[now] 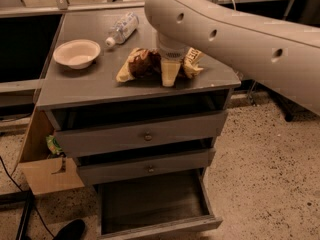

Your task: Place brown chip bag into bottom drawer

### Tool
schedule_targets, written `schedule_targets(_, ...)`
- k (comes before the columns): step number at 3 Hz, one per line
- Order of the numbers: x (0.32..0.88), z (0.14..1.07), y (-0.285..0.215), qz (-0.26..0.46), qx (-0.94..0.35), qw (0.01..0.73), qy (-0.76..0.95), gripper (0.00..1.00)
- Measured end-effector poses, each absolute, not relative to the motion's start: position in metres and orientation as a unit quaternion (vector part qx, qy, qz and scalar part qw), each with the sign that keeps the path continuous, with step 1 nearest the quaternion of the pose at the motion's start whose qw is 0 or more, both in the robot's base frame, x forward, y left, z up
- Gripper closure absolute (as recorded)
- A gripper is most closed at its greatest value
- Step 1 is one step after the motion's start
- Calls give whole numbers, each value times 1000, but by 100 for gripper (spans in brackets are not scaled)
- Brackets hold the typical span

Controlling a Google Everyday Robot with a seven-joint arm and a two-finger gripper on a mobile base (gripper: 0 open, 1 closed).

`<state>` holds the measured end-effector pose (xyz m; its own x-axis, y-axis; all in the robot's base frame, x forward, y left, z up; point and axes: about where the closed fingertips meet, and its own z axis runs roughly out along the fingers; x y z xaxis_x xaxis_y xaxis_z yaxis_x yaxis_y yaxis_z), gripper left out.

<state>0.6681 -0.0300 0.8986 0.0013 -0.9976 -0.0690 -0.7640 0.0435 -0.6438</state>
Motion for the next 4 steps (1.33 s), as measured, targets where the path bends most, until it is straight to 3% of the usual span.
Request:
schedule_targets(3, 684, 884, -4, -205, -670, 273, 660, 15)
schedule_targets(4, 692, 873, -3, -201, -667, 273, 663, 40)
